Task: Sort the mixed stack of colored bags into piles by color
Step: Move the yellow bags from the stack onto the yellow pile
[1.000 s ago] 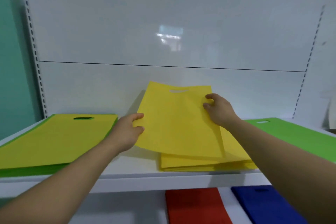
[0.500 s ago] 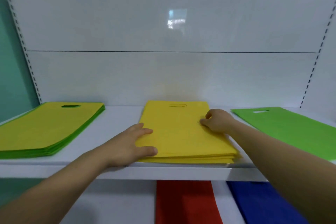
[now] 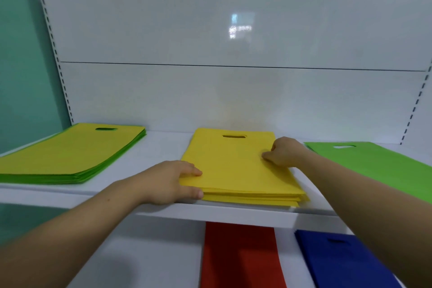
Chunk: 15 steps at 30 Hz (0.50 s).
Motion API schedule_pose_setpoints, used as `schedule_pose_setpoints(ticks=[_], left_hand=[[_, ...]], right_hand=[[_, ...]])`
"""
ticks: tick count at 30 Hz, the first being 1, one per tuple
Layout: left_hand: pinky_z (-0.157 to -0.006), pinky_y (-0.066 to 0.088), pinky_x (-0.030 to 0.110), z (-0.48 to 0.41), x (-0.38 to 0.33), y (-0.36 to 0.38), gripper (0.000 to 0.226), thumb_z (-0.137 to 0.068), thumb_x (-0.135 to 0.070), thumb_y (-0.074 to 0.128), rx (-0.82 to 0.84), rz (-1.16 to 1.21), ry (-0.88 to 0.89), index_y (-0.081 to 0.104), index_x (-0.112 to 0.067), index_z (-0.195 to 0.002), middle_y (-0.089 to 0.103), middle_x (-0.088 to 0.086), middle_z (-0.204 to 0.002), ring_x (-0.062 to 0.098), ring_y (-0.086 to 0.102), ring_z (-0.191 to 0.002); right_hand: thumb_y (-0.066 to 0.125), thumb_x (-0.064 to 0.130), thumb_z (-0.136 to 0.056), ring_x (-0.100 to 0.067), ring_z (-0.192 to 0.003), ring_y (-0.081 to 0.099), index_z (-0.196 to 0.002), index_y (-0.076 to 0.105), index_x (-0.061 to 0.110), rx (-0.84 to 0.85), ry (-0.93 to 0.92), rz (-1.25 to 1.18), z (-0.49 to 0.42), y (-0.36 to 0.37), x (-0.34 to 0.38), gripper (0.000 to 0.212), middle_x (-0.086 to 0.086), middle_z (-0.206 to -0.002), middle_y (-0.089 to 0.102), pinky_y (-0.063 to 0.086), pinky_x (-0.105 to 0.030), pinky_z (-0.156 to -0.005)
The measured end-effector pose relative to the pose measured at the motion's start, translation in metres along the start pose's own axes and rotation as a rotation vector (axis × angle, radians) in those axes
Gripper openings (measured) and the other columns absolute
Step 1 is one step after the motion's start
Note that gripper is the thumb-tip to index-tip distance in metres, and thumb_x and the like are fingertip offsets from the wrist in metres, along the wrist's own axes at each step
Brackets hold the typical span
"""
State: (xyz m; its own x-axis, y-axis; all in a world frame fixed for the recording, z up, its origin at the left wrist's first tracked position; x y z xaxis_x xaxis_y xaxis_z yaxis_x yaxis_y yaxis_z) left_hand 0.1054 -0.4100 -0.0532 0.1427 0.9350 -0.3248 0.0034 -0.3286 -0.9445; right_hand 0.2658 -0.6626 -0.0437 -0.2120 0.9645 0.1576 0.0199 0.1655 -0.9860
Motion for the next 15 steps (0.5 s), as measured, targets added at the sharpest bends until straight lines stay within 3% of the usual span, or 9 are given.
schedule_pose_setpoints(ticks=[2,4,6,8,11,15], left_hand=[[-0.106,0.019,0.016,-0.002,0.001,0.000,0.072,-0.074,-0.063,0.065,0.018,0.002,-0.010,0.044,-0.036,-0.137,0.030,-0.013,-0.150,0.007,0.028,-0.138],[-0.104,0.020,0.015,0.000,0.001,-0.002,0.104,-0.049,-0.088,0.056,0.061,0.030,-0.036,0.041,-0.039,-0.139,0.029,-0.020,-0.146,0.006,0.027,-0.138],[-0.106,0.020,0.017,-0.001,0.004,-0.006,0.125,-0.029,-0.100,0.041,0.061,0.062,-0.061,0.039,-0.041,-0.139,0.027,-0.017,-0.150,0.006,0.026,-0.139],[-0.108,0.019,0.020,-0.004,0.009,-0.013,0.109,-0.046,-0.096,0.040,0.004,0.078,-0.079,0.038,-0.040,-0.139,0.024,-0.013,-0.154,0.007,0.025,-0.140],[-0.112,0.015,0.024,-0.008,0.023,-0.025,0.068,-0.082,-0.064,0.050,-0.061,0.018,-0.102,0.036,-0.036,-0.142,0.021,-0.009,-0.156,0.009,0.020,-0.142],[-0.114,0.016,0.029,-0.006,0.053,-0.041,0.066,-0.086,-0.060,0.051,-0.090,-0.026,-0.183,0.034,-0.032,-0.144,0.019,-0.008,-0.157,0.010,0.018,-0.143]], right_hand=[[0.047,0.049,-0.095,-0.027,-0.112,0.054,-0.123,0.056,0.006,-0.003,-0.011,0.008,-0.001,-0.003,0.002,0.052,-0.011,-0.125,0.058,0.044,-0.032,-0.088],[0.047,0.048,-0.095,-0.027,-0.113,0.054,-0.125,0.055,0.006,-0.019,-0.030,0.012,-0.003,-0.008,0.006,0.052,-0.010,-0.127,0.057,0.044,-0.031,-0.088],[0.048,0.048,-0.095,-0.027,-0.116,0.052,-0.129,0.051,0.006,-0.044,-0.050,-0.013,-0.005,-0.017,0.014,0.054,-0.010,-0.130,0.055,0.043,-0.032,-0.089],[0.049,0.047,-0.096,-0.028,-0.117,0.050,-0.131,0.049,0.007,-0.075,-0.084,-0.038,-0.007,-0.025,0.028,0.053,-0.010,-0.131,0.053,0.042,-0.032,-0.089],[0.049,0.047,-0.096,-0.028,-0.116,0.051,-0.132,0.048,0.008,-0.105,-0.137,-0.065,-0.010,-0.032,0.058,0.054,-0.010,-0.131,0.053,0.044,-0.034,-0.090],[0.048,0.049,-0.096,-0.029,-0.121,0.048,-0.137,0.044,0.008,-0.093,-0.203,-0.087,-0.014,-0.031,0.104,0.058,-0.010,-0.138,0.048,0.043,-0.036,-0.095]])
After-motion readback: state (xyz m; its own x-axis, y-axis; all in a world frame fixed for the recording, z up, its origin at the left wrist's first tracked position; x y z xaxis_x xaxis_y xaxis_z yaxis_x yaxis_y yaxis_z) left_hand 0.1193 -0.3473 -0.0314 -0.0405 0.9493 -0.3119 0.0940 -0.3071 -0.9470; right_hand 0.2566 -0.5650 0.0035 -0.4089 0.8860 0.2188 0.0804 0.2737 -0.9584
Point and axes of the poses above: each hand's wrist, its own z-axis away from the middle knuckle, its own y-axis out of the palm, x = y × z, the point moved 3 cm from there along -z, towards the middle knuckle
